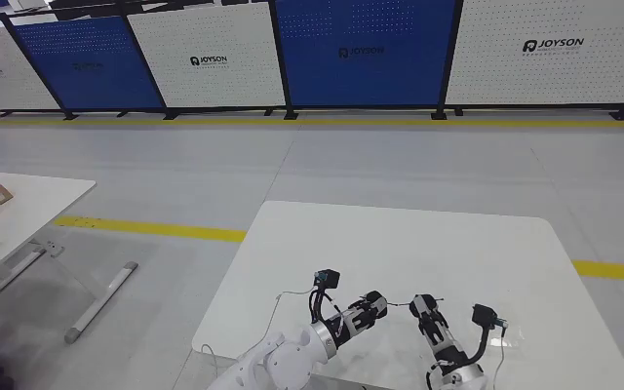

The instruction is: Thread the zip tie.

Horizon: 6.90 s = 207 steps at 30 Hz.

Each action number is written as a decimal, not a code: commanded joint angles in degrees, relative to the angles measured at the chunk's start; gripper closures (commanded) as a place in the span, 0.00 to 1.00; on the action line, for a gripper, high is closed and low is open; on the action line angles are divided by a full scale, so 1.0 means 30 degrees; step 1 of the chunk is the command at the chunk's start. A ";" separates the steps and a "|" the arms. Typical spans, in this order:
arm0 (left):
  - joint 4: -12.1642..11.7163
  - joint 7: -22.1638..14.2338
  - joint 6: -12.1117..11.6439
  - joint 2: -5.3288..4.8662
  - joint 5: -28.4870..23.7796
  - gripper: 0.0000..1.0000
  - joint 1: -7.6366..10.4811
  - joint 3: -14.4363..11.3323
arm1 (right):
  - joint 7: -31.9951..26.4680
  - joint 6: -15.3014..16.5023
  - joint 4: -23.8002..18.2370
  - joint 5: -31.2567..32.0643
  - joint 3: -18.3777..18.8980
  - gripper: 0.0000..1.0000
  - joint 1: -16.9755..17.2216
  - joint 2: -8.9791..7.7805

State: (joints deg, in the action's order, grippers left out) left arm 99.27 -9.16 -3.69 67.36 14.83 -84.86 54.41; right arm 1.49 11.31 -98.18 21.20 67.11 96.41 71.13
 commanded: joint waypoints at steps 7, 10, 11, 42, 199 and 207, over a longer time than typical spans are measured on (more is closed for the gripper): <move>0.0000 0.0000 0.0000 0.0000 0.0000 1.00 0.0000 0.0000 | -0.0059 -0.0220 0.0013 0.0241 -0.0043 1.00 -0.0056 0.0053; 0.0000 0.0000 0.0000 0.0000 0.0000 1.00 0.0000 0.0000 | -0.0132 -0.0269 0.0049 0.0320 -0.0103 1.00 -0.0110 0.0078; 0.0000 0.0000 0.0000 0.0000 0.0000 1.00 0.0000 0.0000 | -0.0184 -0.0273 0.0048 0.0357 -0.0116 1.00 -0.0123 0.0082; -0.0008 0.0016 0.0003 0.0004 -0.0012 1.00 -0.0002 -0.0010 | -0.0857 -0.0398 0.0305 -0.0052 -0.0295 1.00 -0.0475 0.0225; -0.0035 0.0703 0.0856 0.0531 -0.0525 0.84 0.0224 -0.0345 | -0.0889 0.0869 -0.0011 0.0331 0.0860 1.00 0.0492 0.0433; -0.0071 0.0588 0.0870 0.0539 -0.0627 0.85 0.0252 -0.0292 | -0.0989 0.1024 0.0007 0.0445 0.0867 1.00 0.0493 0.0430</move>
State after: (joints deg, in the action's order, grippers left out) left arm 99.07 -7.43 -1.05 68.97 12.97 -84.11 53.52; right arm -1.44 14.37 -98.15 22.48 69.70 97.90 72.42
